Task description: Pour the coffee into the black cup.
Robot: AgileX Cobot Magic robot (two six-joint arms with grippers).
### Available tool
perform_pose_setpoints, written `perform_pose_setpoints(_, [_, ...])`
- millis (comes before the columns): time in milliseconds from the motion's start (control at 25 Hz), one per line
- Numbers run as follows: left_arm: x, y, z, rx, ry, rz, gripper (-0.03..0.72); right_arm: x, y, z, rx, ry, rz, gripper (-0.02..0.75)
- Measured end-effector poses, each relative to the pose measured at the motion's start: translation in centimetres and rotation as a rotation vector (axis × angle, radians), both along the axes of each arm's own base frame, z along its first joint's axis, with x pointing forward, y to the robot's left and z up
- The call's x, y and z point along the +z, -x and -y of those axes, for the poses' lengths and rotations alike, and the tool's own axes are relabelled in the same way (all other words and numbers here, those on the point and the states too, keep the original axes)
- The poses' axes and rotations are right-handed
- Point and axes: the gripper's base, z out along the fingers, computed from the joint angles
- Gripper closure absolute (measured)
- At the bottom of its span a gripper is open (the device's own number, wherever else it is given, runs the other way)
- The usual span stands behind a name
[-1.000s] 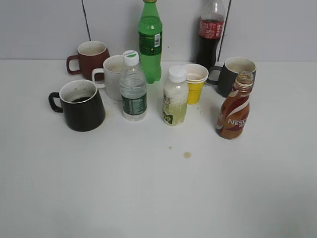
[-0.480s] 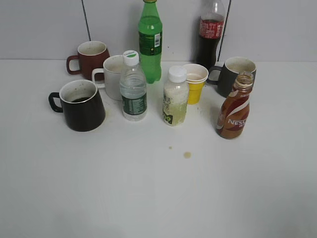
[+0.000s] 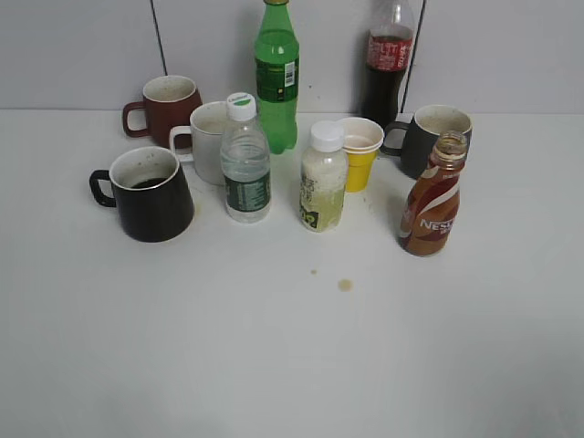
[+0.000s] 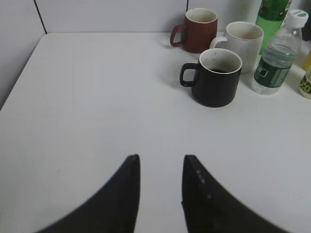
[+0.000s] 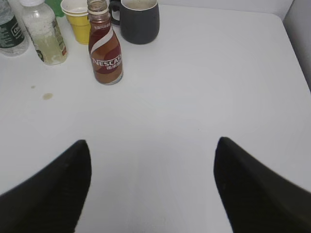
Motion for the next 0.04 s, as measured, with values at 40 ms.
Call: perform_pose_setpoints(40, [0.00, 0.00, 0.00, 0.000, 0.000, 0.000, 0.457, 0.00, 0.00, 0.00, 0.000, 0.000, 0.000, 0.150])
